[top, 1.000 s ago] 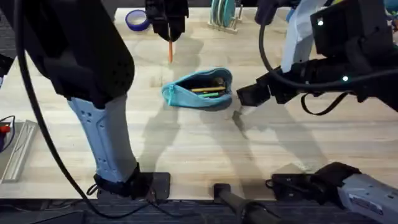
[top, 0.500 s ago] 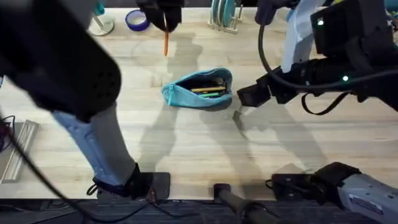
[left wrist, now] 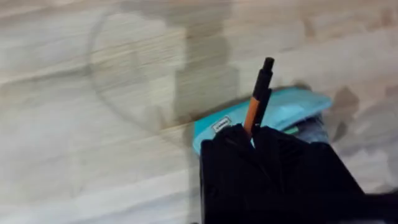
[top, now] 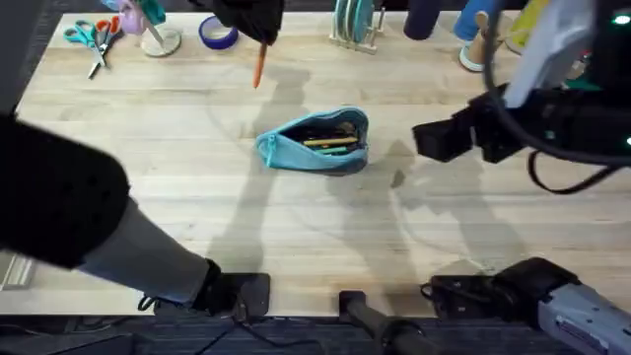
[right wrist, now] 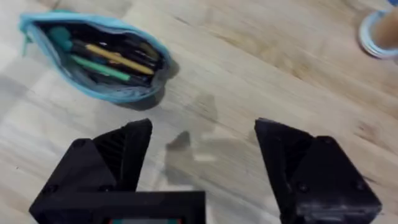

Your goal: Unzip the bag, pick up the pens from the table one at a time and place them inside, then zip the bag closed.

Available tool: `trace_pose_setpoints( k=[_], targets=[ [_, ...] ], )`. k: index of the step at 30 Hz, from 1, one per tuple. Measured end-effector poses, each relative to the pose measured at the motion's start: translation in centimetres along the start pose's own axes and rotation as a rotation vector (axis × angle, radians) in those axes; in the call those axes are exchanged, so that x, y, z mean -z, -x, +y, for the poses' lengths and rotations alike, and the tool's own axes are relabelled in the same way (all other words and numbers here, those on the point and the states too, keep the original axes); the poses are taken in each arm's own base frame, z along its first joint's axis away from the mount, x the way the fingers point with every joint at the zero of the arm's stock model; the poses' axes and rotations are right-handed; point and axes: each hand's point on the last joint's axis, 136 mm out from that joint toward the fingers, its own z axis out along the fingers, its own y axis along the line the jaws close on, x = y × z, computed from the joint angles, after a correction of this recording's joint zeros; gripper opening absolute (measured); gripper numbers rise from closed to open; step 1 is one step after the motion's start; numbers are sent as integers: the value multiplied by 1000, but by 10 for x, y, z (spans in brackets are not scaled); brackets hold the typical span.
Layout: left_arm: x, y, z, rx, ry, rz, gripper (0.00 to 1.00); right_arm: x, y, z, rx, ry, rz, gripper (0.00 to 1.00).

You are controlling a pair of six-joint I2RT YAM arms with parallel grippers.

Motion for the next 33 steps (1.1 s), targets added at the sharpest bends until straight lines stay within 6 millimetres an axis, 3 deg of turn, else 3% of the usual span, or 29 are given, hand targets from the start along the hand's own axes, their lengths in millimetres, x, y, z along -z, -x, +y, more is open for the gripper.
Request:
trace_pose_setpoints(
  k=[9,16,23,28,33],
  targets=[
    [5,-33,-46,-428,-284,-18,43,15,0,-29,-77,-86,-38,998],
    [5,-57,-71,-676,-474,-18,43,15,-1,-31,-82,-91,-36,998],
    [9,-64,-102,-815,-582,-53,43,15,-1,-31,-82,-91,-36,997],
    [-5,-73,-123,-893,-636,-14,43,15,-1,-31,-82,-91,-36,997],
    [-28,-79,-131,-913,-661,57,43,15,-1,-31,-82,-91,-36,998]
  ],
)
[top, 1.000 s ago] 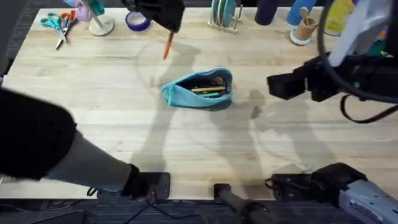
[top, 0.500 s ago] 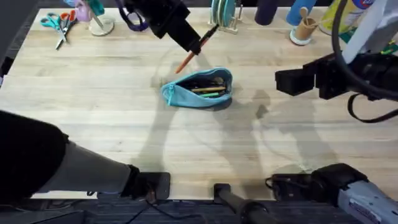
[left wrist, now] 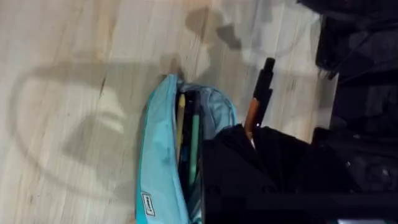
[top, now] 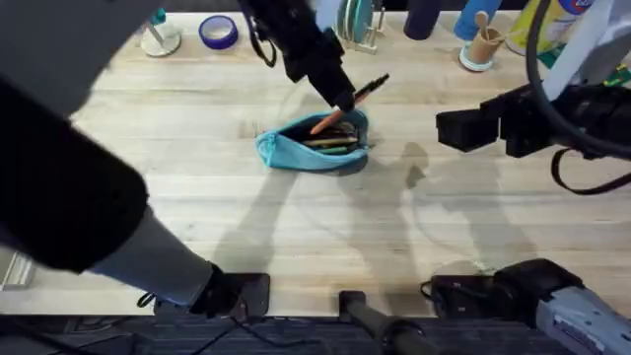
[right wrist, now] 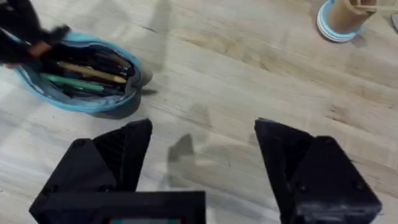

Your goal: Unzip the bag, pick up the pens from the table one at a time and place them inside, then zip the bag closed.

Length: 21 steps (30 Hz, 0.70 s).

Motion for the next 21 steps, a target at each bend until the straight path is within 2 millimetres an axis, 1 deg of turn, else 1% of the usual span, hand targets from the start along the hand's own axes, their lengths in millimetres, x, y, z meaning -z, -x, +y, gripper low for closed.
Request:
trace_pose_setpoints(
  k=[3,9,21],
  targets=[
    [-12,-4,3,-2,-12,42,43,0,0,0,0,0,0,998],
    [-29,-11,9,-5,-19,107,43,0,0,0,0,0,0,997],
    [-59,-43,41,51,-6,261,43,0,0,0,0,0,0,998]
  ],
)
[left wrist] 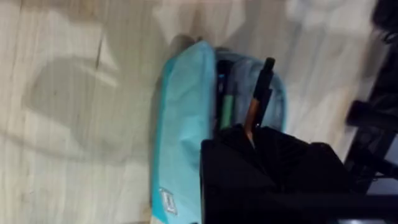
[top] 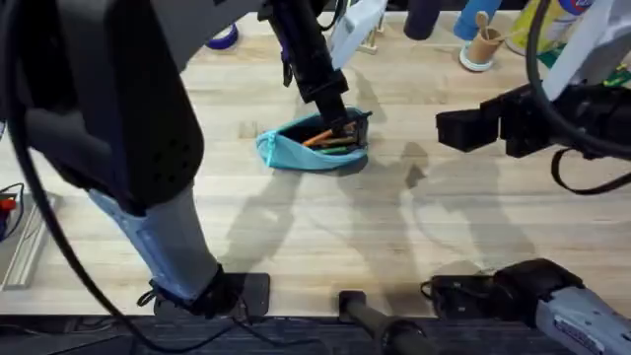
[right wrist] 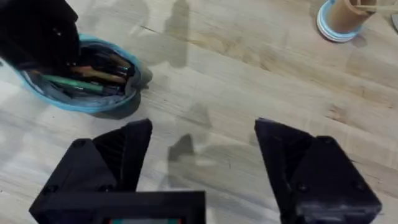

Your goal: Unzip the bag, pick up the pens from the table one at a time and place them inside, then zip the bag closed.

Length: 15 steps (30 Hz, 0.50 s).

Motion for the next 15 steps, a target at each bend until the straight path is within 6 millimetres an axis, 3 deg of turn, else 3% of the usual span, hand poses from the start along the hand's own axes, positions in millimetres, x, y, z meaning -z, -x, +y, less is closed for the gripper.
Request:
trace_pose_setpoints(
  k=[8,15],
  targets=[
    [-2,-18,22,82,85,87,43,0,0,0,0,0,0,998],
    [0,-25,28,114,122,123,69,0,0,0,0,0,0,997]
  ],
)
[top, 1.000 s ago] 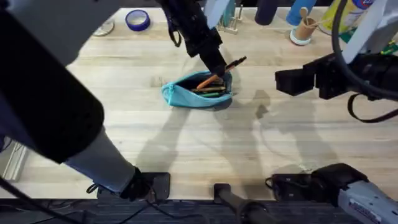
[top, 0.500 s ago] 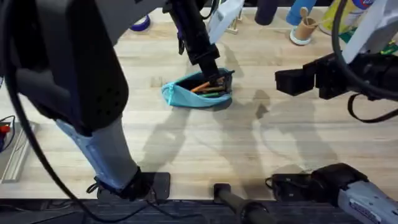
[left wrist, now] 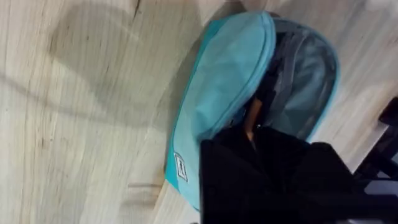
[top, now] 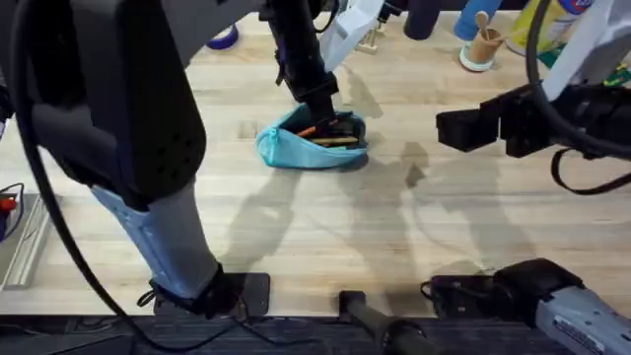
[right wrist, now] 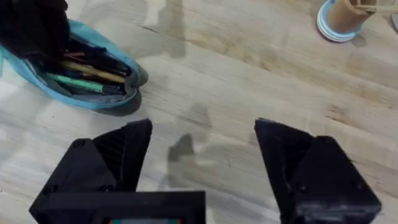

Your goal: Unzip the bag, pick up the pens from the table one at a time and place them inside, then zip the bag closed.

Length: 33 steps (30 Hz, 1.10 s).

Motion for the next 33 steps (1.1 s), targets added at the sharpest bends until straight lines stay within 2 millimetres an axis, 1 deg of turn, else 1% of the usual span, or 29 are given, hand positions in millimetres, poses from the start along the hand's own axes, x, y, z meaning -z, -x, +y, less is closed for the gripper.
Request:
trace_pose_setpoints(
  k=[4,5,6,7,9,10,12,19,22,25,30,33],
  targets=[
    [0,-2,2,11,8,12,216,0,0,0,0,-2,0,998],
    [0,-3,2,11,8,12,290,0,0,0,0,-2,-1,998],
    [0,-3,2,12,9,12,400,0,0,0,0,-2,0,998],
    [0,-3,2,12,8,13,545,0,0,0,0,-2,0,998],
    [0,-3,1,13,6,14,876,0,0,0,0,-2,0,998],
    [0,-3,1,20,4,14,960,0,0,0,0,-2,0,998],
    [0,-3,0,19,1,14,991,0,0,0,0,-2,0,998],
    [1,-3,-1,21,-2,13,994,0,0,-1,2,-6,0,997],
    [7,-4,-4,17,6,3,994,0,0,-1,3,-7,0,997],
    [22,-3,-10,8,32,-26,994,0,0,-1,3,-6,0,998],
    [60,-5,-22,-6,93,-115,994,0,0,-1,3,-7,0,998],
    [80,-9,-24,10,107,-181,994,0,0,-1,3,-7,0,998]
  ],
)
